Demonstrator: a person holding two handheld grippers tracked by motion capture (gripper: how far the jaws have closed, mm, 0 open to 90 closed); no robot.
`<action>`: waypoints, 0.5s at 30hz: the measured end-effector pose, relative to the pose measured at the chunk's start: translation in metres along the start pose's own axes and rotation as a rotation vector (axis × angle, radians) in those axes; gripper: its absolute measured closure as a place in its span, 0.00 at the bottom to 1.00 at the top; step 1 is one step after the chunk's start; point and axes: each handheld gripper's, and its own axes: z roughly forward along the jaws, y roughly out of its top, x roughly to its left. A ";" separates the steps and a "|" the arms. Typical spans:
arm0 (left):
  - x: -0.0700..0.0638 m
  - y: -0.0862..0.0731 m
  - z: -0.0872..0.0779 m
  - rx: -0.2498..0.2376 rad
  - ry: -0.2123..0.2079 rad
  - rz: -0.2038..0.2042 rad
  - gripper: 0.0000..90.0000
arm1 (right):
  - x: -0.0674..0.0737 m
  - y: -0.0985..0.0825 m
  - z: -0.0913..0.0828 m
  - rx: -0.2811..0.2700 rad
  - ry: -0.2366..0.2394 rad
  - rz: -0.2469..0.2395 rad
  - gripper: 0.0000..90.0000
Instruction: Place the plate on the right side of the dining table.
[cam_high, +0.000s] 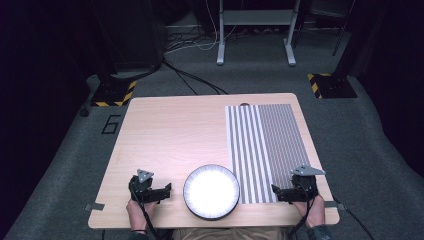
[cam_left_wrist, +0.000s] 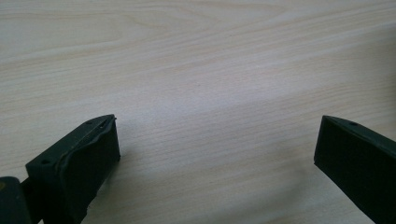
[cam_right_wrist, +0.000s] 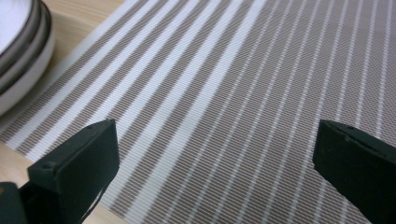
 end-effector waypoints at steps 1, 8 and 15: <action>0.000 0.000 0.000 0.000 0.000 0.000 0.00 | 0.004 0.002 0.001 0.000 0.006 -0.008 0.00; 0.000 0.000 0.000 0.003 -0.029 0.006 0.00 | 0.024 0.012 0.006 -0.004 0.057 -0.041 0.00; -0.005 0.000 0.000 -0.016 -0.094 0.002 0.00 | 0.043 0.023 0.015 0.002 0.116 -0.066 0.01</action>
